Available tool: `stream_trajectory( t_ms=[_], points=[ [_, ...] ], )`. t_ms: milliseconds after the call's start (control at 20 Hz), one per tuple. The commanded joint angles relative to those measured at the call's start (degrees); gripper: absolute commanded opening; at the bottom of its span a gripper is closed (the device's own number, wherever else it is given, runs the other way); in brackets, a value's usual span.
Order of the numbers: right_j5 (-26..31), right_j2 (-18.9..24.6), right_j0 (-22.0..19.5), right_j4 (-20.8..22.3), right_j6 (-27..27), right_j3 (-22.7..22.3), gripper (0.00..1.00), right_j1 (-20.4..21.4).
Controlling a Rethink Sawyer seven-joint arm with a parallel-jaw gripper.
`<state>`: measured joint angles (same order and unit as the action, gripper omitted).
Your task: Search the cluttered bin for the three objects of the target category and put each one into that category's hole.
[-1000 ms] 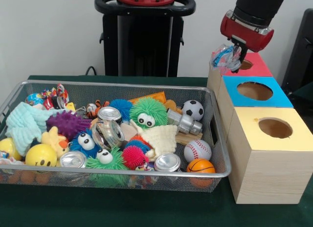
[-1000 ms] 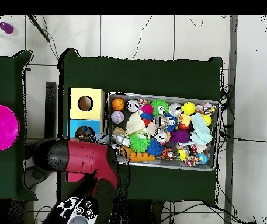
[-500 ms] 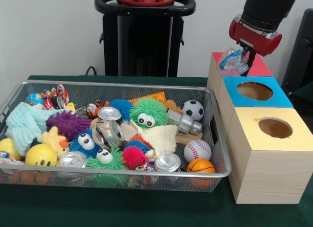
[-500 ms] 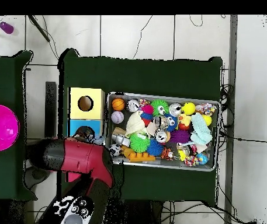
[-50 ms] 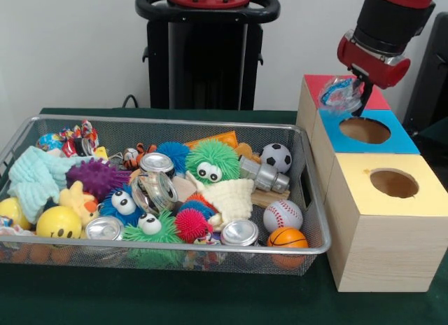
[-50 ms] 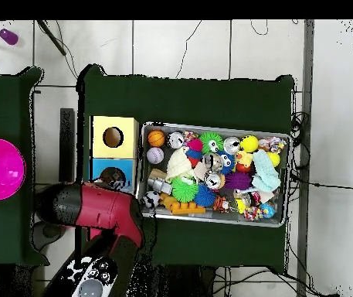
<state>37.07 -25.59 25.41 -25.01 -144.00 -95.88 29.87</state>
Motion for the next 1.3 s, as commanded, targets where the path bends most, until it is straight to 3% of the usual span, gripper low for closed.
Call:
stream_trajectory(
  t_ms=[50, 250, 1000, 1300],
  points=[
    [0.55, 2.35, -0.03, -3.06, -16.11, 0.4, 0.0, -3.42],
    [1.09, 2.38, 0.19, -3.02, -16.38, 1.29, 0.0, -3.9],
    [9.56, -2.18, 3.06, -4.74, -24.16, 12.67, 0.0, -10.69],
    [9.17, -2.18, 3.12, -5.21, -25.1, 13.41, 0.0, -11.6]
  ],
)
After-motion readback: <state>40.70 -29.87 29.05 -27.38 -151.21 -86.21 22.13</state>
